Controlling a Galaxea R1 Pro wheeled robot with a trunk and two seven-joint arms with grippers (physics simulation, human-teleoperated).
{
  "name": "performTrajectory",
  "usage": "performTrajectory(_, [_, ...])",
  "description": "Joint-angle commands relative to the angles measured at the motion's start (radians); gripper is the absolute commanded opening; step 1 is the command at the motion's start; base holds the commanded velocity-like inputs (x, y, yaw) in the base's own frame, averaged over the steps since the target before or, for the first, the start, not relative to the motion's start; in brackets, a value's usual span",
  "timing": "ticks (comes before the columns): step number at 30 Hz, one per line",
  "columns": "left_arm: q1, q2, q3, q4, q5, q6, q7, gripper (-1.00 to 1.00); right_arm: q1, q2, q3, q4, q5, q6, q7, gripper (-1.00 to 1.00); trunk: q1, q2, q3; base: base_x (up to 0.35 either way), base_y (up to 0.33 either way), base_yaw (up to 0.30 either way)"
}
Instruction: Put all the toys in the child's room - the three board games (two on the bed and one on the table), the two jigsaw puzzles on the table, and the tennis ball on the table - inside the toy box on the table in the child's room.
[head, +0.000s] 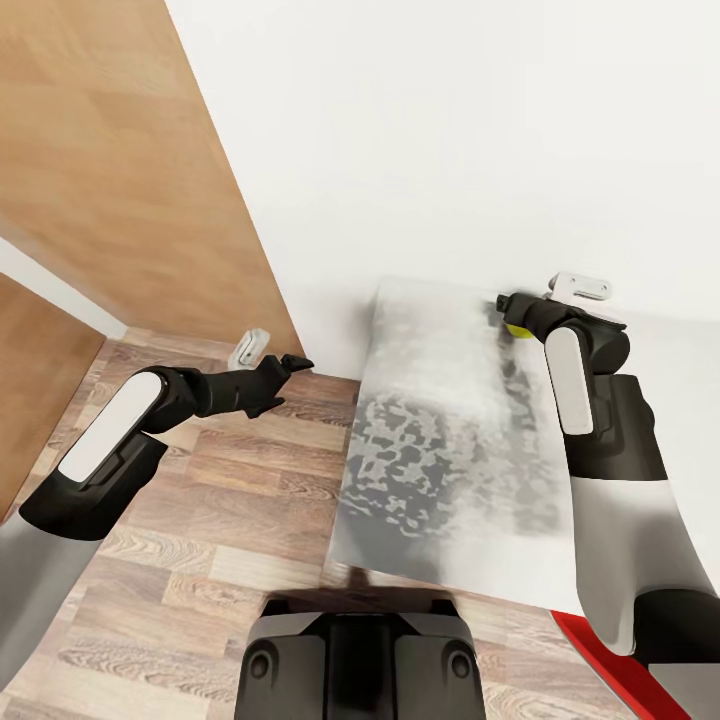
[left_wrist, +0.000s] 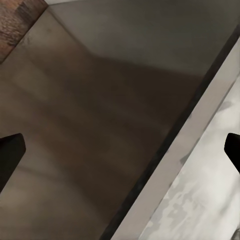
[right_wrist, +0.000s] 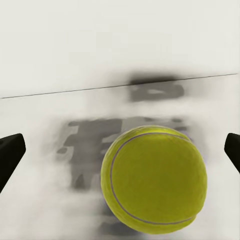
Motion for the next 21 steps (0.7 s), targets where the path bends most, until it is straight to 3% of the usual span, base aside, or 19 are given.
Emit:
performTrajectory(1, [-0.001,0.001,-0.001,-0.001,0.006,0.0,0.006,1.0,-0.001,-0.001,0.002,-0.001,-0.01,0.003,-0.009,1.0,0.001,-0.002,-0.001,0.0,0.0,0.0])
performTrajectory(12, [-0.001,0.001,-0.001,-0.001,0.006,0.0,0.006,1.0,-0.001,-0.001,0.001,0.0,-0.007,0.002,-0.009,1.0,0.001,-0.002,-0.001,0.0,0.0,0.0])
performTrajectory(21, [-0.001,0.0,-0.001,-0.001,0.006,0.0,0.006,1.0,-0.001,-0.001,0.0,0.001,0.019,0.002,-0.009,1.0,0.001,-0.002,-0.002,0.0,0.0,0.0])
